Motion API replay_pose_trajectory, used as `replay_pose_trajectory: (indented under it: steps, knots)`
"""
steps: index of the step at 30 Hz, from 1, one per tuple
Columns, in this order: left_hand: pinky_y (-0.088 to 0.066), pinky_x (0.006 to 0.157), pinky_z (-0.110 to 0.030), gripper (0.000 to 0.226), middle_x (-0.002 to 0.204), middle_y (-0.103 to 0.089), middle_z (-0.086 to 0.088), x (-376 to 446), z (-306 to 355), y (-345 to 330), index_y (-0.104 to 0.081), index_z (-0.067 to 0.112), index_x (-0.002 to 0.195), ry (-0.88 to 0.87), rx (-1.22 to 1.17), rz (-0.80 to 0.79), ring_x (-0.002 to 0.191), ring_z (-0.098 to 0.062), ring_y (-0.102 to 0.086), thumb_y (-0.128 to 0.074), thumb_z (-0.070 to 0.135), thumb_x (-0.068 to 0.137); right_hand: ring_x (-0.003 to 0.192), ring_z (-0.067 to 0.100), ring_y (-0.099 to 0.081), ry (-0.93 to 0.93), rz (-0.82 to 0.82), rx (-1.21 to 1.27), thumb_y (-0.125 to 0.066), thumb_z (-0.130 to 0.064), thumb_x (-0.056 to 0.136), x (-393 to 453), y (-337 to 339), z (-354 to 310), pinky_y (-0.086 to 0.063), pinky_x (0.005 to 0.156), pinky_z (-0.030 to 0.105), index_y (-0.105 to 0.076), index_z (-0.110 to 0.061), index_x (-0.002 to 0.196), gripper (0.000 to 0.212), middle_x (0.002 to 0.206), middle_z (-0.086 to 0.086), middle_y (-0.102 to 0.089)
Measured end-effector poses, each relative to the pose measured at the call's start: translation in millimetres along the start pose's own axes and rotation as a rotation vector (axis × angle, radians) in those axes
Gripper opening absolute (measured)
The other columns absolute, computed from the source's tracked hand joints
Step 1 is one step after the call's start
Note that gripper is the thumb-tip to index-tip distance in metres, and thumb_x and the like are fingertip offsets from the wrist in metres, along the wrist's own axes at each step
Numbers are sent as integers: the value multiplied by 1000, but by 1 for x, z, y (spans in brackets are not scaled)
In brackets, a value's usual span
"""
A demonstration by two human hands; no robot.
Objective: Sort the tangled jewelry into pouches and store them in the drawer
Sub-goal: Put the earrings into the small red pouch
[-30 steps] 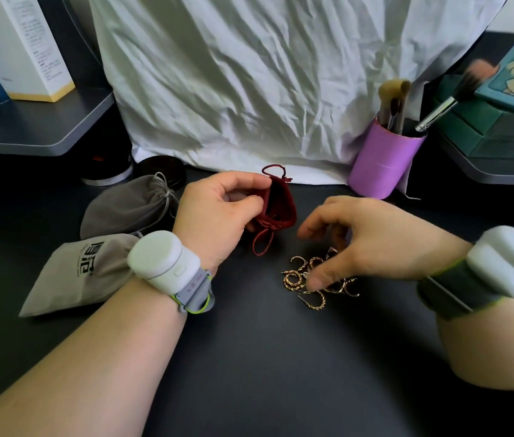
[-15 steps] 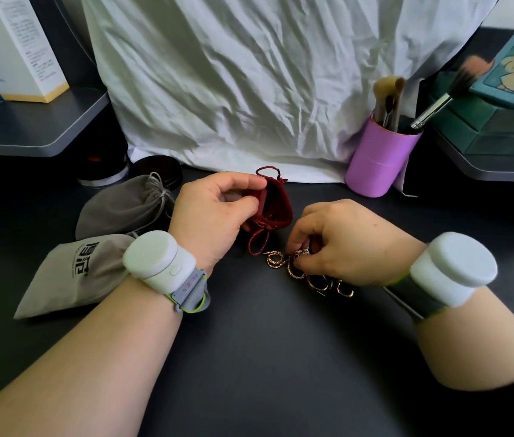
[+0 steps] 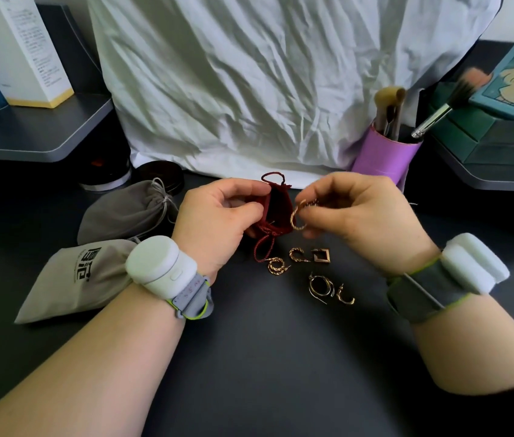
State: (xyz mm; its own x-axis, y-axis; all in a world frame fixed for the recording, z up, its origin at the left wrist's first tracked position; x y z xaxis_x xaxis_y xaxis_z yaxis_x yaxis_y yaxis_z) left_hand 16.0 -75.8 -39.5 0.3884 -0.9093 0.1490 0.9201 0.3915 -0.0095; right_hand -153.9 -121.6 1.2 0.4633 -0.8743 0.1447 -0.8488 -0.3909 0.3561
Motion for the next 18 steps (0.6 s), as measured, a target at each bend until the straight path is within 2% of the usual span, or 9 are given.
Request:
replay_pose_trajectory:
  steps: [2,5,8,12,15,18]
  knots:
    - [-46,55,-25,27,69,-70,-11,-1,-1,-2,-75,27,79,25,-22,-15,52,-20,-58,-64,9,62,59,18,-69,59,134,17,-70,-1,76,2,-6,2,-58,65,30,-70,-18,75,17,69,8,-72]
    - [-47,55,-27,26,67,-70,-6,-2,-1,-5,-75,25,80,48,-62,-44,52,-20,-59,-67,4,66,63,9,-67,158,270,-222,-71,-11,75,4,-16,7,-56,68,26,-70,-26,79,16,70,-5,-70]
    - [-50,52,-26,30,69,-70,-5,-2,-1,-5,-73,18,84,64,-109,-54,55,-20,-60,-63,-9,76,65,4,-63,213,270,-351,-73,-15,72,4,-21,8,-54,70,24,-70,-29,87,20,73,-14,-67]
    - [-50,50,-22,28,69,-70,-5,-2,0,-5,-72,14,87,71,-127,-45,54,-19,-60,-62,-11,78,74,2,-68,213,208,-248,-76,-8,69,4,-22,8,-57,77,28,-70,-22,93,29,83,-9,-72]
    - [-50,51,-24,28,71,-70,-6,-1,0,-5,-72,15,86,72,-131,-32,56,-21,-60,-62,-11,78,76,5,-70,185,198,-162,-77,-5,69,3,-19,6,-57,79,31,-69,-26,87,29,84,-7,-73]
    - [-50,54,-27,29,76,-70,-10,0,0,-2,-71,14,87,76,-152,-10,60,-23,-61,-61,-11,78,64,1,-66,174,249,-203,-77,-9,70,3,-9,5,-56,73,27,-69,-28,80,23,72,-11,-70]
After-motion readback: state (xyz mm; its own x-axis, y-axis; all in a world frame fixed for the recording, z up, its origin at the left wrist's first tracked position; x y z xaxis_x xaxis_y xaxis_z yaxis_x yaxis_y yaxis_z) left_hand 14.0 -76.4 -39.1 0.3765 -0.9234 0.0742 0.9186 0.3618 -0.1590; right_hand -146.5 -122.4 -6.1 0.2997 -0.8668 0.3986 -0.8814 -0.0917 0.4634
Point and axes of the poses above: each hand's wrist, its own x-axis towards the middle knuckle, its own y-axis out of the back of the hand, z = x × y, the point moved 1 cm from there along x, towards the middle knuckle
